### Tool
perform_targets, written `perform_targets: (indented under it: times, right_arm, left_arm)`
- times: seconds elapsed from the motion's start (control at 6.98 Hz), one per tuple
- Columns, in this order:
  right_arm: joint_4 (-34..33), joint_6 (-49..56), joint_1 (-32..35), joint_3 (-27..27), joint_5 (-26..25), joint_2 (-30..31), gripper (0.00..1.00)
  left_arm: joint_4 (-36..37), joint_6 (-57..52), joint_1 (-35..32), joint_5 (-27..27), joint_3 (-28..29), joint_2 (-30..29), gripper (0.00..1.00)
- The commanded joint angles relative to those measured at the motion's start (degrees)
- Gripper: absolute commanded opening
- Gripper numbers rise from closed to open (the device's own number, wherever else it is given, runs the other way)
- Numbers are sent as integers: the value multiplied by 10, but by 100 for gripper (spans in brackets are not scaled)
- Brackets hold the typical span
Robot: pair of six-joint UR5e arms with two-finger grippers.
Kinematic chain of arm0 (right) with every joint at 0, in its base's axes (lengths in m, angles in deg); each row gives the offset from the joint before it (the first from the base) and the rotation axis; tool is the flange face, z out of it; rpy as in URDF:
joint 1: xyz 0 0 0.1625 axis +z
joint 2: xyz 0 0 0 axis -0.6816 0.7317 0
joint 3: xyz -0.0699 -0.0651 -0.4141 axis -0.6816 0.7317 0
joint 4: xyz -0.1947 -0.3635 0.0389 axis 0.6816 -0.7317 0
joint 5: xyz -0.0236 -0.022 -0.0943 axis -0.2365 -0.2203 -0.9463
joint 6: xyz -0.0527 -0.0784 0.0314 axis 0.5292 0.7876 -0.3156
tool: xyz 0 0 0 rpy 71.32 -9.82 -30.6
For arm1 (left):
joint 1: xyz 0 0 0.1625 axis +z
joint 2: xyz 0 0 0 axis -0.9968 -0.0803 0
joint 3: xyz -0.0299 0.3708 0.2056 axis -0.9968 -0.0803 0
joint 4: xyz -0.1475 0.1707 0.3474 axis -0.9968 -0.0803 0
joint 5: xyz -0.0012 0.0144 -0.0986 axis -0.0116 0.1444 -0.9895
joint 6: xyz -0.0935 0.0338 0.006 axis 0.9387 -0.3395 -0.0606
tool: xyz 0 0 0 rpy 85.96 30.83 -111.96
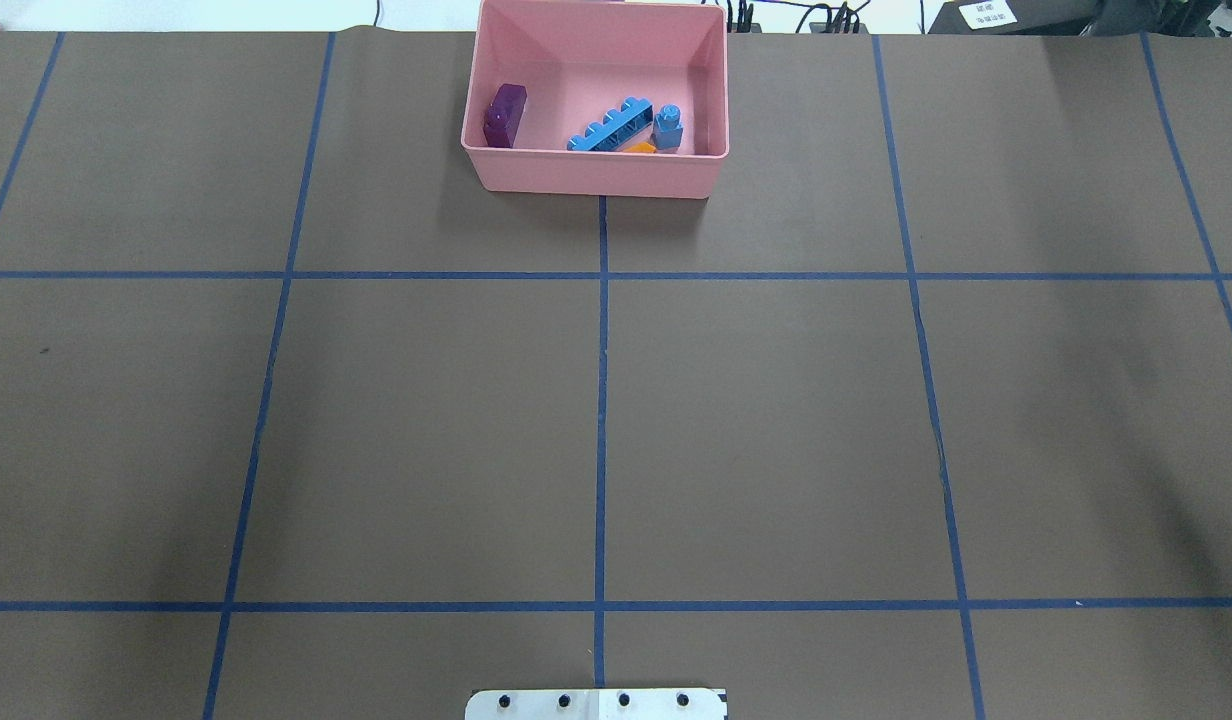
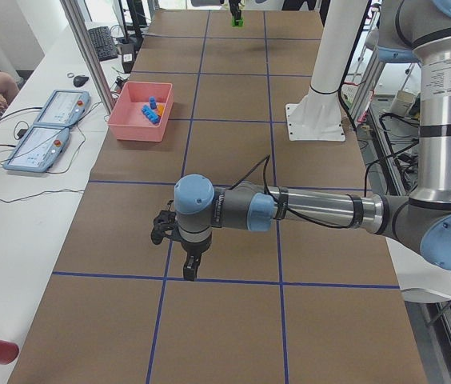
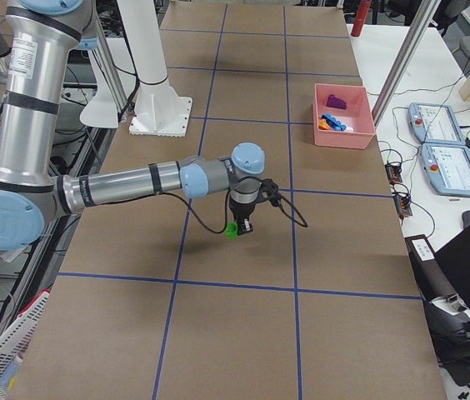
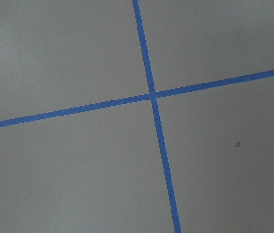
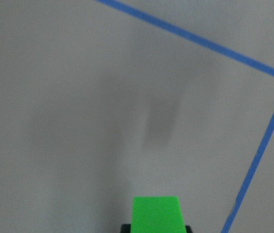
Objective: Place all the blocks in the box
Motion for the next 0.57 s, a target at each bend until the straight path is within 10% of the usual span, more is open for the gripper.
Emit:
perform_targets:
  times: [0.0,0.43]
  right_arm:
    - [-91,-87,-1,26,0,-161,0]
    - [-92,-239,-69,98,-1,-340,0]
  left_arm:
    - [14,0,-1,-1,-15,9,100]
    - [15,1,-1,-1,-15,9,100]
